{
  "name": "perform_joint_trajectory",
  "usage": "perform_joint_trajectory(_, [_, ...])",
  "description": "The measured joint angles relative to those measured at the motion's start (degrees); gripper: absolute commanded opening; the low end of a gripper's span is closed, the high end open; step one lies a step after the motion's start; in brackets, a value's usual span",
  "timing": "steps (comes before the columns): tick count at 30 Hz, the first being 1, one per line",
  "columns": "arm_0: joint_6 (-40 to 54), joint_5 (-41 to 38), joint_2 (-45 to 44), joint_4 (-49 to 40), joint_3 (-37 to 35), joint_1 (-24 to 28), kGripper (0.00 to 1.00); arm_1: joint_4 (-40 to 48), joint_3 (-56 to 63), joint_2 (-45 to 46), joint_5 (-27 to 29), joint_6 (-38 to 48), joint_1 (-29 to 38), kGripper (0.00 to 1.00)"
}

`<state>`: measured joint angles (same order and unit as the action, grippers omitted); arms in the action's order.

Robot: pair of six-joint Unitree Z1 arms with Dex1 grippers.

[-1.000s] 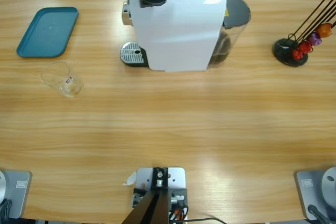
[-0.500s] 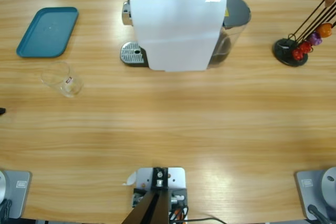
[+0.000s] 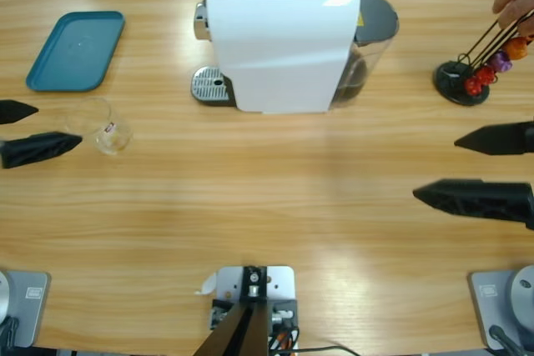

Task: Pour coffee

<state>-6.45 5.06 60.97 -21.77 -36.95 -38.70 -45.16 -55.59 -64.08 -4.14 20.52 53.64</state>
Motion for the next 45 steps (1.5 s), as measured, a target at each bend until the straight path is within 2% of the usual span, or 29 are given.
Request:
perform_joint_trajectory(6, [0.1,6.3,5.9,3.2,1.0,0.0,0.982,0.9,1.5,0.7,-0.2,-1.4,-0.8,1.0])
perform_joint_trajectory(17, [0.1,7.5,13.4,4.4,1.0,0.4,0.943,4.6,2.8,0.2,-2.1,-4.5,-6.3,1.0])
perform_joint_trajectory(21, [0.1,7.7,16.2,5.4,1.0,1.1,0.816,5.5,2.8,-1.5,-2.2,-5.8,-6.7,1.0])
perform_joint_trajectory(27, [0.5,7.6,17.2,6.3,1.0,4.0,0.821,6.4,2.8,-3.3,-2.3,-7.0,-6.8,1.0])
perform_joint_trajectory(32, [2.4,7.5,17.9,7.3,1.0,4.2,0.845,6.8,2.8,-4.4,-2.7,-7.1,-6.8,1.0])
perform_joint_trajectory(34, [2.6,7.5,18.1,7.6,1.0,4.2,0.89,6.8,2.8,-4.4,-2.7,-7.1,-6.8,1.0])
perform_joint_trajectory(45, [3.8,7.5,20.0,9.6,1.0,4.2,0.887,6.8,2.8,-4.4,-3.3,-7.4,-6.8,1.0])
